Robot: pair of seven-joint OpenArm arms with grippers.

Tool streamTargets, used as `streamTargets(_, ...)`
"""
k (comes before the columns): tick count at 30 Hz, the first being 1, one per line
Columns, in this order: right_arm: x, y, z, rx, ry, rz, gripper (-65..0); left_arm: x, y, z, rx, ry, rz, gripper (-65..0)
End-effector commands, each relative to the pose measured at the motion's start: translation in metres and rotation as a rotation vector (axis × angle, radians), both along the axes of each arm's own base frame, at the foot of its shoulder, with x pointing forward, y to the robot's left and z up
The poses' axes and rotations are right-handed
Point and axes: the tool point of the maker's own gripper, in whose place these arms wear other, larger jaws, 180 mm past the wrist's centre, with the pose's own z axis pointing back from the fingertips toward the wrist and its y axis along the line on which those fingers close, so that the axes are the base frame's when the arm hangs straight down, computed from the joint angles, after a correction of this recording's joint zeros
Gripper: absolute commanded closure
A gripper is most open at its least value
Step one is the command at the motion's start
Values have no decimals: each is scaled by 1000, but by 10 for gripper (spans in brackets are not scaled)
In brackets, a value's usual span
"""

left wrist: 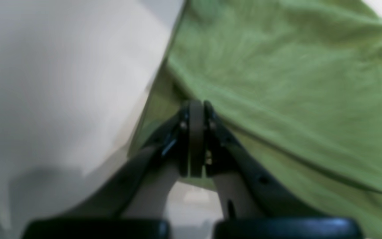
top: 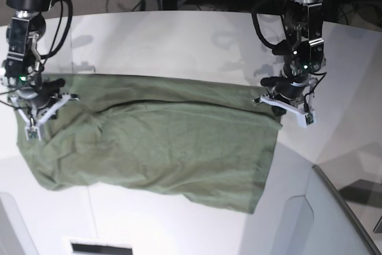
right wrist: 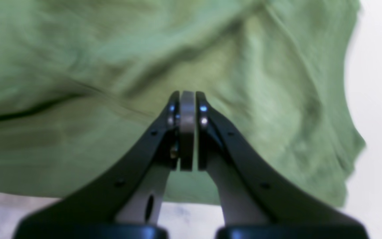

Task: Layout the t-shirt on the table in an organized manner, then fold the t-shirt properly
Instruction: 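Grasp the shirt edge with both grippers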

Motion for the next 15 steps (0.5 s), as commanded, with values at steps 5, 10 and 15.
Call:
streamTargets(5,3,-8,8,-18,-33,-1,0,8,5,-3,-7,-12,19,0)
streamTargets(10,2,-9,8,-20,-30,-3,0,9,3,-3,-8,-9,16,0)
streamTargets(15,2,-7,7,-17,-29,-3,0,19,3,0,-12,-21,17,0)
